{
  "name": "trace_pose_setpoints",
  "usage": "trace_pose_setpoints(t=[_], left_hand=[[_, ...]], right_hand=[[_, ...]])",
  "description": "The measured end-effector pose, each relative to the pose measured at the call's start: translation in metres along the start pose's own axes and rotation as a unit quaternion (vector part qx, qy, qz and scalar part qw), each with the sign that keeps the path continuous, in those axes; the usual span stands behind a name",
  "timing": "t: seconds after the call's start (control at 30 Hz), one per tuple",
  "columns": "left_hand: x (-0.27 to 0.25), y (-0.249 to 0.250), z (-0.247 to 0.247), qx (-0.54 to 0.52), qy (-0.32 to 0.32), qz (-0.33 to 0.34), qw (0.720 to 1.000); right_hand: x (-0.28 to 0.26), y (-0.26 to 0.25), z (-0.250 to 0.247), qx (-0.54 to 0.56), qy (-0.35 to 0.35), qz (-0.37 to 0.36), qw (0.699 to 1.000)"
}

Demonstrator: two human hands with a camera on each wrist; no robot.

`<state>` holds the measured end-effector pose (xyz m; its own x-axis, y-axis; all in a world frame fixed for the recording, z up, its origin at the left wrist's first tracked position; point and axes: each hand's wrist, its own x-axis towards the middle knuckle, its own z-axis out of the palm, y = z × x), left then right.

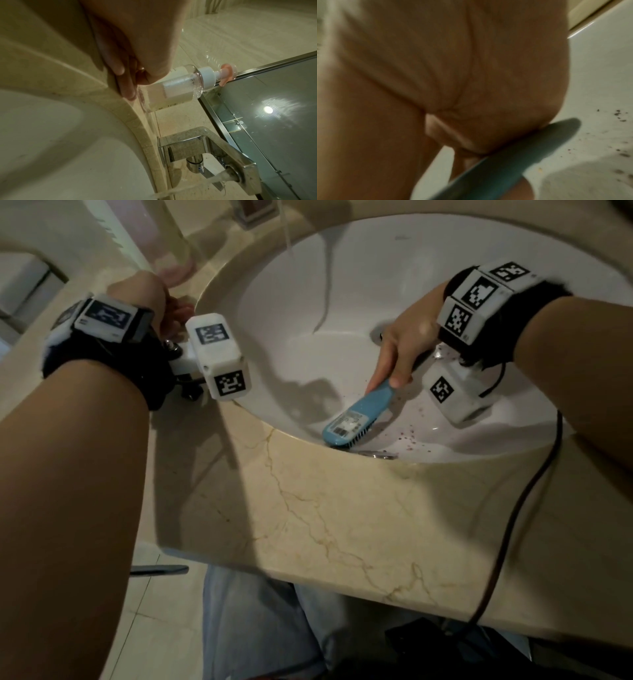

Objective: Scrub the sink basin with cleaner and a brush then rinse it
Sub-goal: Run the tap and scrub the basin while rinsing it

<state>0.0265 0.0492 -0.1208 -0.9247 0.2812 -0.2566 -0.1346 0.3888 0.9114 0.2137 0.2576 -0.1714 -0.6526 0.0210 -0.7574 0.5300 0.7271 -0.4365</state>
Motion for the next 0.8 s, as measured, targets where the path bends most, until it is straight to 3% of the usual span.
trace_pose_setpoints(t=[0.07,0.17,0.3,0.37,0.53,0.6,0.73,0.8], left_hand=[[-0.002,0.001,-0.001,0.002,0.007,0.002,1.0],[-0.005,0.001,0.0,-0.007,-0.005,0.001,1.0],[-0.008,0.001,0.002,0.008,-0.022,0.012,1.0],[-0.006,0.002,0.002,0.012,-0.028,0.01,0.999],[0.002,0.001,-0.002,0.024,-0.007,0.011,1.0],[0.004,0.001,-0.002,0.043,-0.004,0.006,0.999],[0.003,0.002,-0.002,0.047,-0.011,0.015,0.999],[0.002,0.001,-0.001,0.037,-0.012,0.016,0.999]], right_hand=[[0.001,-0.003,0.001,-0.023,-0.012,0.012,1.0],[0.004,0.002,-0.003,-0.121,0.1,0.038,0.987],[0.006,0.012,-0.008,-0.068,0.234,0.023,0.97],[0.008,0.012,-0.008,-0.062,0.213,0.005,0.975],[0.001,-0.004,-0.004,-0.061,0.019,-0.026,0.998],[-0.001,-0.007,-0.003,-0.094,0.04,-0.007,0.995],[-0.003,-0.006,-0.004,-0.151,0.201,0.022,0.968],[-0.006,-0.006,-0.008,-0.169,0.225,0.022,0.959]])
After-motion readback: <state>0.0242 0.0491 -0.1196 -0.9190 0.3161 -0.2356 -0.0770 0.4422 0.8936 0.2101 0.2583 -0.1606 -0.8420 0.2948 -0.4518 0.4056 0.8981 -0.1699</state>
